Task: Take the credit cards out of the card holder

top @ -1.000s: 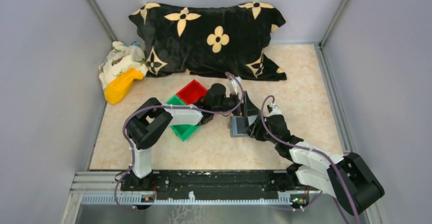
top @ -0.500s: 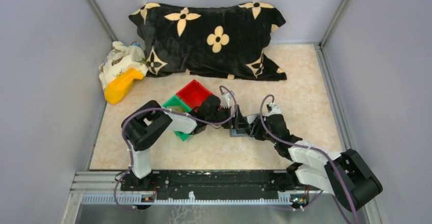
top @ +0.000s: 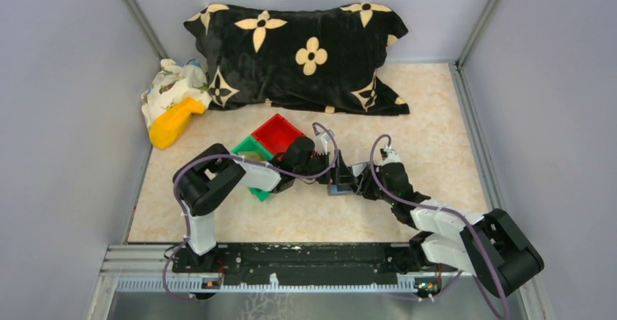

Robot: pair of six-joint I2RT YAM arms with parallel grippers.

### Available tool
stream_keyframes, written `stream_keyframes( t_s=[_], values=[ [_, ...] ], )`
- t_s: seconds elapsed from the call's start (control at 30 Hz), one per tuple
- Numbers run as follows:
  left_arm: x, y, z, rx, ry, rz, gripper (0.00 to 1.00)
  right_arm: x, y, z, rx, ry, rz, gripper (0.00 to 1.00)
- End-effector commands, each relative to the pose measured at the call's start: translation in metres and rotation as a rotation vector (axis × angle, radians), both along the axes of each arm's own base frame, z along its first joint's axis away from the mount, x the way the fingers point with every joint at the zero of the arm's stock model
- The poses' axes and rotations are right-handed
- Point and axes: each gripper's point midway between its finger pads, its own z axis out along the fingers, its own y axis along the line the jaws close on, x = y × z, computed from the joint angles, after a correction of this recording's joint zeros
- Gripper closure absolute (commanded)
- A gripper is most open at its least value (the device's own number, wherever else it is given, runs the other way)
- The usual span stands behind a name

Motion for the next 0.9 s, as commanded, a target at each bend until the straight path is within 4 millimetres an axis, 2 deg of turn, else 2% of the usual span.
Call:
stream_keyframes(
  t_s=[0.0,0.33,0.87],
  values=[
    [-0.010,0.012,-0.025,0.075,0.039,0.001,0.10,-0.004,0.004,-0.009,0.009,0.023,0.018,0.63],
    [-0.011,0.012,-0.027,0.072,0.041,-0.008,0.10,-0.006,0.011,-0.011,0.128,0.050,0.042,0.64],
    [-0.013,0.012,-0.026,0.058,0.047,-0.017,0.10,-0.008,0.034,0.023,0.373,0.011,0.150,0.66]
  ],
)
